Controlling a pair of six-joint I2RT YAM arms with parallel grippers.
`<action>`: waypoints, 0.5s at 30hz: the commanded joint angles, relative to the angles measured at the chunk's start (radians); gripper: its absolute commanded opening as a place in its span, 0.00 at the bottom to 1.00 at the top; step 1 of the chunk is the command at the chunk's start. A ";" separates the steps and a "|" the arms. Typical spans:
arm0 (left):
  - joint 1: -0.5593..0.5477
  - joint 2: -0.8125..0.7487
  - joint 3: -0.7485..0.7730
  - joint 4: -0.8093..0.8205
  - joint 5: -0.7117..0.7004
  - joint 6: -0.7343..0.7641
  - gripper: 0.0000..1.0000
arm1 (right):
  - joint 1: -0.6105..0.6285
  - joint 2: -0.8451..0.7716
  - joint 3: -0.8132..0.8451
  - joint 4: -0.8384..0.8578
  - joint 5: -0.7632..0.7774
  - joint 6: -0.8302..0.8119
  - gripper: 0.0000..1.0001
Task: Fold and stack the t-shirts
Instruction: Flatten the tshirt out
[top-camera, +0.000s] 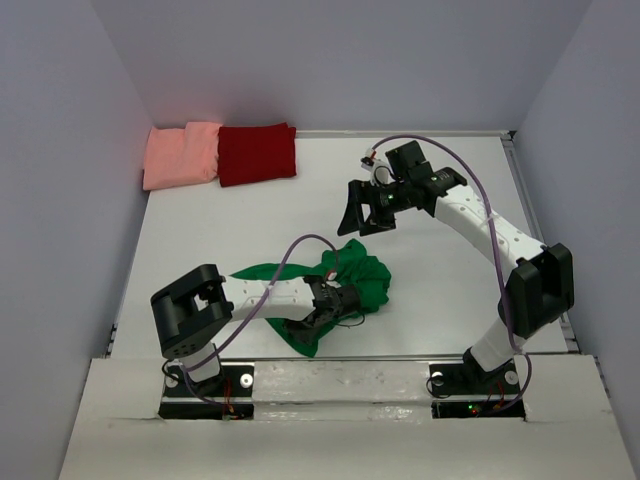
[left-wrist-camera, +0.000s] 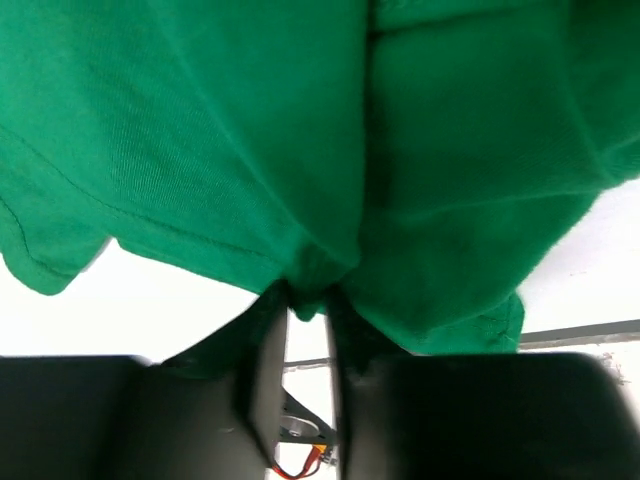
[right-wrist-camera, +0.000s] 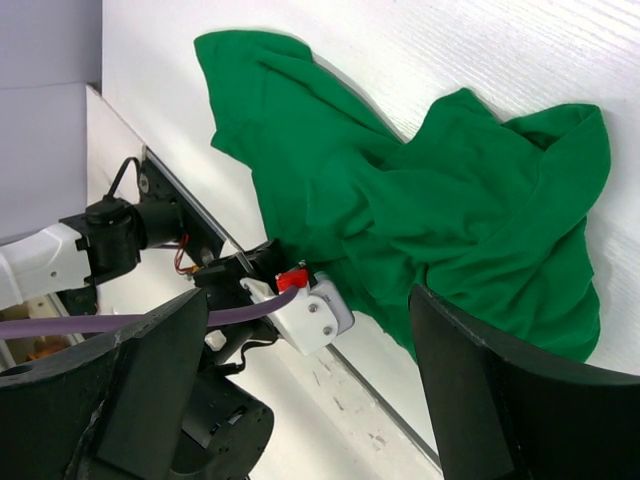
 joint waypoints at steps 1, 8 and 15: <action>0.005 0.014 0.015 -0.003 0.017 0.010 0.19 | -0.014 -0.034 0.003 0.040 -0.017 -0.002 0.86; 0.006 0.001 0.018 -0.013 -0.008 -0.002 0.00 | -0.014 -0.034 0.000 0.042 -0.018 -0.003 0.86; 0.027 -0.029 0.059 -0.058 -0.064 -0.040 0.00 | -0.014 -0.023 0.000 0.042 -0.018 -0.022 0.86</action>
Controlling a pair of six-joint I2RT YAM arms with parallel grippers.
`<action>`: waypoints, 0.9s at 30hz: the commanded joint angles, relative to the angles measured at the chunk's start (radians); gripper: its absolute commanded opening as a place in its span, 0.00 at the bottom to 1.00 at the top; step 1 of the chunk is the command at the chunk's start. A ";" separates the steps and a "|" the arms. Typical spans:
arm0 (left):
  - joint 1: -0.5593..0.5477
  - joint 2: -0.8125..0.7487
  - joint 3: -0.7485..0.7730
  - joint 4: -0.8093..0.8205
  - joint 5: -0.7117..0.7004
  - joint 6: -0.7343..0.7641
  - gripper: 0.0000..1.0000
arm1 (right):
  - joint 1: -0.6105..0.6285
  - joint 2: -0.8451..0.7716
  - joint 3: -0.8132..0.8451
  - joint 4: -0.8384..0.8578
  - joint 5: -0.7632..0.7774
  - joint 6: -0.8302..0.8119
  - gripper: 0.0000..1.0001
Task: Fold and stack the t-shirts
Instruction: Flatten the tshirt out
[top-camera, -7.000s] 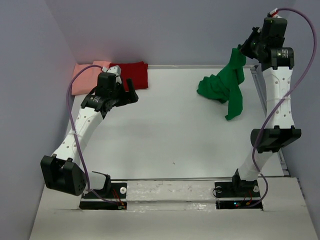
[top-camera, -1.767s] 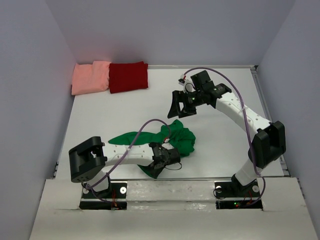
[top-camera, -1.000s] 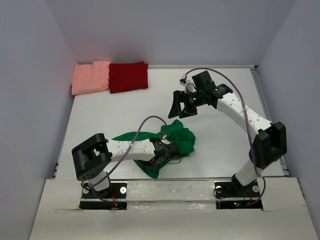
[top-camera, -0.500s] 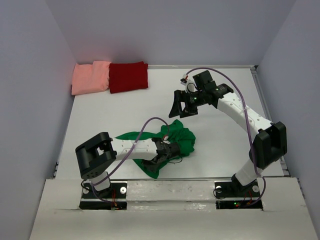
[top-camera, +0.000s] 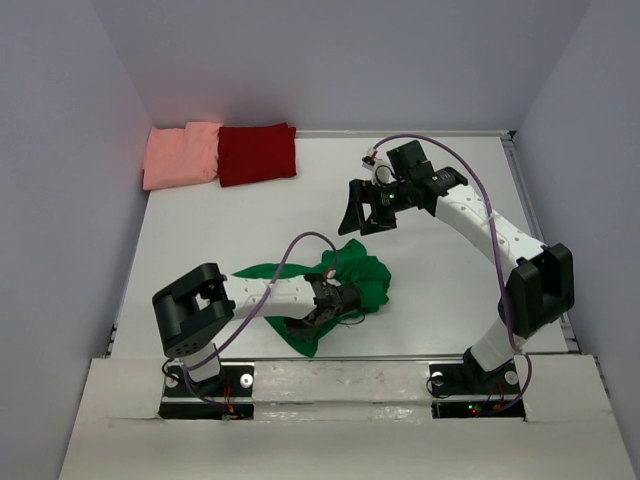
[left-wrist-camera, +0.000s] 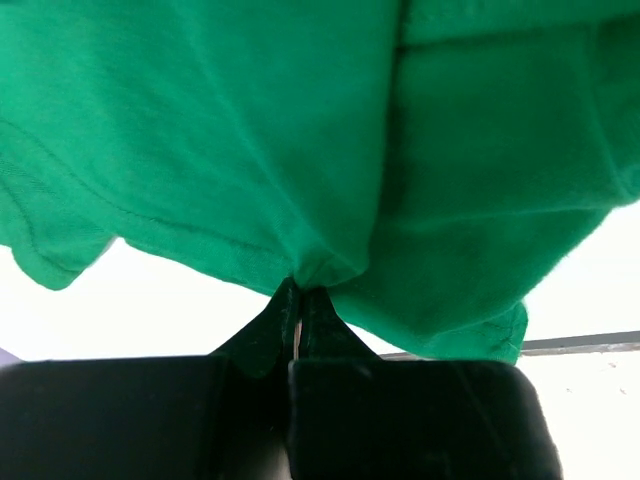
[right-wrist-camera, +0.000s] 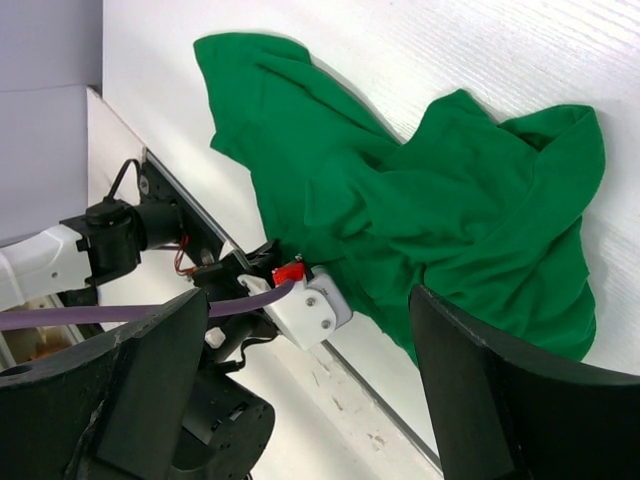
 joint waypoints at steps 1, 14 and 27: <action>0.023 -0.055 0.065 -0.058 -0.062 -0.035 0.00 | -0.008 -0.021 0.001 0.040 -0.015 -0.024 0.86; 0.210 -0.162 0.168 -0.112 -0.069 -0.026 0.00 | -0.017 0.031 0.089 0.013 0.037 -0.022 0.87; 0.411 -0.234 0.137 -0.197 -0.076 -0.111 0.00 | -0.017 0.160 0.118 -0.088 0.023 -0.073 0.85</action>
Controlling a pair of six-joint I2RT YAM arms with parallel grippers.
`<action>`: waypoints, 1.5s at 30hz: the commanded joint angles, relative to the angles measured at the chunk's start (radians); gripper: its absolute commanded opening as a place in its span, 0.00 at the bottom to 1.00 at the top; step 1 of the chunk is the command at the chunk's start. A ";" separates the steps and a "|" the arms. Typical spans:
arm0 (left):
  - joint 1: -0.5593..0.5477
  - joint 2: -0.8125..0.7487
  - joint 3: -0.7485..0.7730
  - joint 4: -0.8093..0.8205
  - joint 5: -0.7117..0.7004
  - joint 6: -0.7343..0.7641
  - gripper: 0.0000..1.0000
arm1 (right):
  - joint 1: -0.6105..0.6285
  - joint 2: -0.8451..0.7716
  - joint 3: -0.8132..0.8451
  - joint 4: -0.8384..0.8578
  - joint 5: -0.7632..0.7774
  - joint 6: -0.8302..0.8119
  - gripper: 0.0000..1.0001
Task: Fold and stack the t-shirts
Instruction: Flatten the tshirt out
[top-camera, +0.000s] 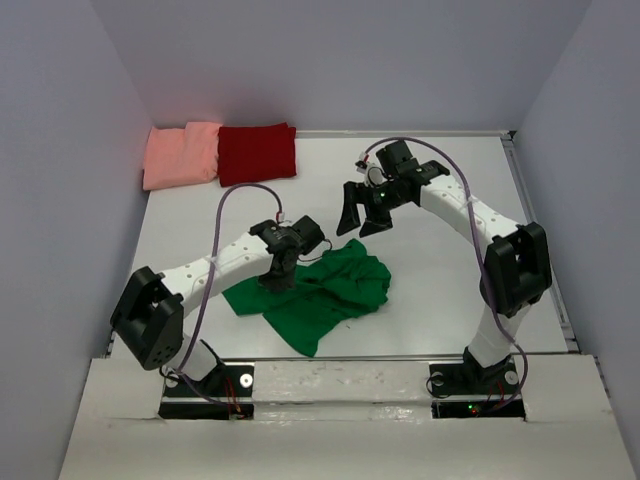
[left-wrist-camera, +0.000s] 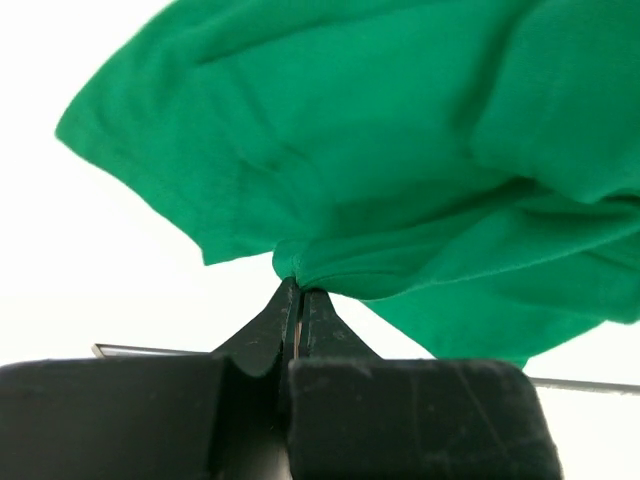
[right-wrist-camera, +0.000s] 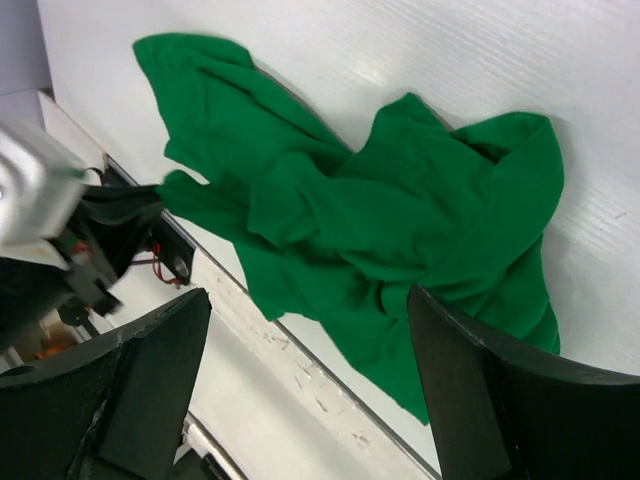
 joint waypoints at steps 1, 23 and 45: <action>0.084 -0.064 -0.008 -0.070 -0.022 -0.051 0.00 | -0.005 0.012 0.028 -0.043 0.009 -0.048 0.85; 0.217 -0.158 -0.160 0.039 0.204 -0.028 0.00 | 0.130 0.092 0.088 0.046 -0.013 -0.146 0.78; 0.219 -0.193 -0.169 0.119 0.300 -0.050 0.00 | 0.173 0.296 0.203 0.311 -0.140 -0.201 0.79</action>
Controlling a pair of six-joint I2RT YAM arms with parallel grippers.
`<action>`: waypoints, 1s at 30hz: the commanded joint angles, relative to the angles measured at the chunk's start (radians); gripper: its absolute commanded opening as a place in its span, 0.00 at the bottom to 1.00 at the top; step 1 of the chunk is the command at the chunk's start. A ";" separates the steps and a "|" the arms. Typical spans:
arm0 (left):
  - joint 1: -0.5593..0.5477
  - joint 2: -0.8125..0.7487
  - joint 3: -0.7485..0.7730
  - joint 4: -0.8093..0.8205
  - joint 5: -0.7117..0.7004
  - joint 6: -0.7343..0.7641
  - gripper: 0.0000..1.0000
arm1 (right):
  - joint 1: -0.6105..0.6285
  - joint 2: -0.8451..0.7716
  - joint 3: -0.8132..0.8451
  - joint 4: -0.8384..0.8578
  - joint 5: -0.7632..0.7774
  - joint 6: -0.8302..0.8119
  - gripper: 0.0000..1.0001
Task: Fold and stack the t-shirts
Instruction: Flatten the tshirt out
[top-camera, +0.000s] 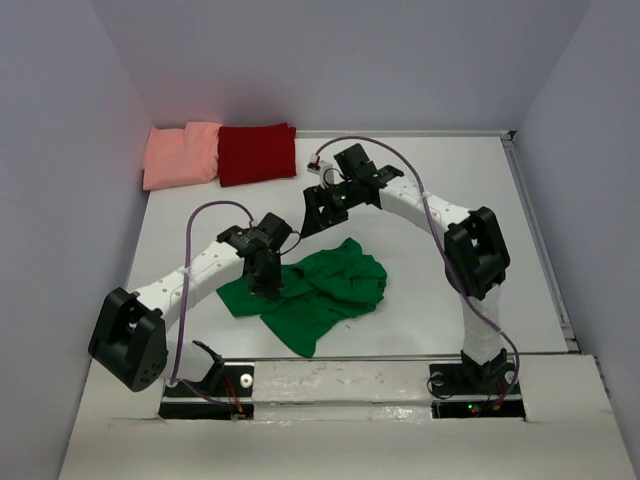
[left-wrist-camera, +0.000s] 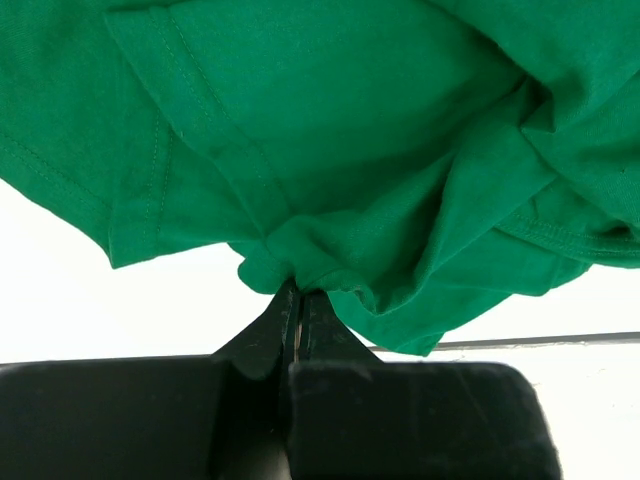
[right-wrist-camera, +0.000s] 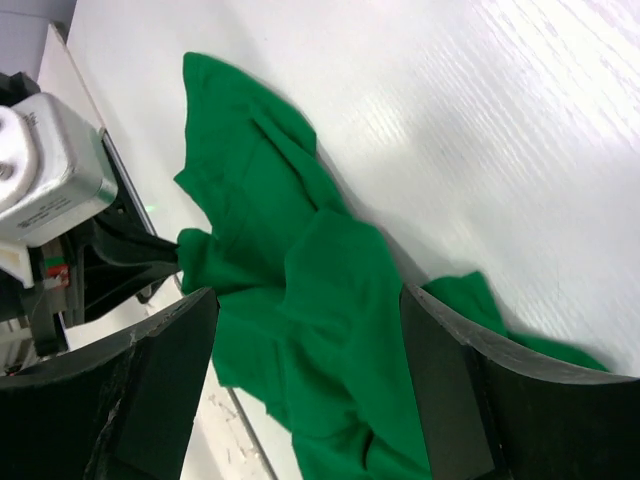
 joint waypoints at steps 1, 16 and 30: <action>0.005 -0.039 0.006 -0.021 0.010 -0.004 0.00 | 0.034 0.057 0.040 0.113 -0.046 -0.041 0.78; 0.021 -0.048 0.035 -0.050 -0.010 0.013 0.00 | 0.099 0.054 -0.098 0.246 -0.120 -0.017 0.75; 0.044 -0.053 0.026 -0.035 -0.001 0.019 0.00 | 0.148 0.033 -0.181 0.249 -0.116 -0.028 0.66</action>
